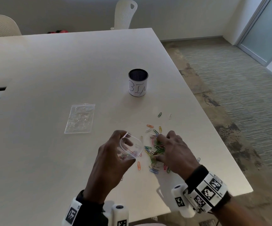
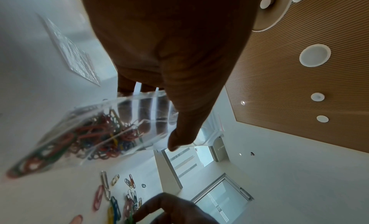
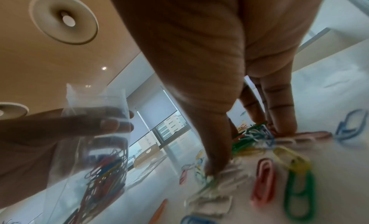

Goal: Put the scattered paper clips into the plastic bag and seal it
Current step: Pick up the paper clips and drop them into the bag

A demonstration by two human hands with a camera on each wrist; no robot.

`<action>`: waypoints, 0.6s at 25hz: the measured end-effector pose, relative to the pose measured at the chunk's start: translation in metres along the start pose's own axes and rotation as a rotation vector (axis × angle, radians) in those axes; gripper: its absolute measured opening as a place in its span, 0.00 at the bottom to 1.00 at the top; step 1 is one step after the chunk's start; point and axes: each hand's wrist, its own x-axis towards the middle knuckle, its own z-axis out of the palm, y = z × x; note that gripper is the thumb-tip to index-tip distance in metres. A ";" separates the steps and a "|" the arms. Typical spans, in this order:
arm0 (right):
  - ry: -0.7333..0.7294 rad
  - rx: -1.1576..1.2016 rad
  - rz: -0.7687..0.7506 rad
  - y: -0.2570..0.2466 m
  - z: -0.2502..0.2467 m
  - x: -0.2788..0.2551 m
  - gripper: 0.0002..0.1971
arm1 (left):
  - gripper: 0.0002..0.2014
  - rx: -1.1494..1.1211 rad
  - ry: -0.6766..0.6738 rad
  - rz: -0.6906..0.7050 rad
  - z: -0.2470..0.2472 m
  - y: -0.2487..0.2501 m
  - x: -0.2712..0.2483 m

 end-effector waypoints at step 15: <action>0.101 0.397 -0.105 0.004 -0.026 0.020 0.04 | 0.23 0.007 -0.005 -0.060 -0.001 -0.004 -0.012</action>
